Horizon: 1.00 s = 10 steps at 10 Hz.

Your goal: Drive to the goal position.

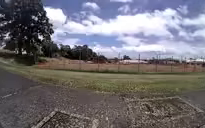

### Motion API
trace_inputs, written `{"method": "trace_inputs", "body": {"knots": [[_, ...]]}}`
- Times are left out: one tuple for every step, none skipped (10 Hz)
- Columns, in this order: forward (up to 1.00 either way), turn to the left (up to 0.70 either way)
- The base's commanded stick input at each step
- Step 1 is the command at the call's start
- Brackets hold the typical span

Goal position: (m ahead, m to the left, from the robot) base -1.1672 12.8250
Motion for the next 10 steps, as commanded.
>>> {"method": "trace_inputs", "body": {"knots": [[0.7,0.35],[0.7,0.35],[0.7,0.35],[0.7,0.35],[0.7,0.35],[0.7,0.35],[0.7,0.35],[0.7,0.35],[0.7,0.35],[0.62,0.2]]}}
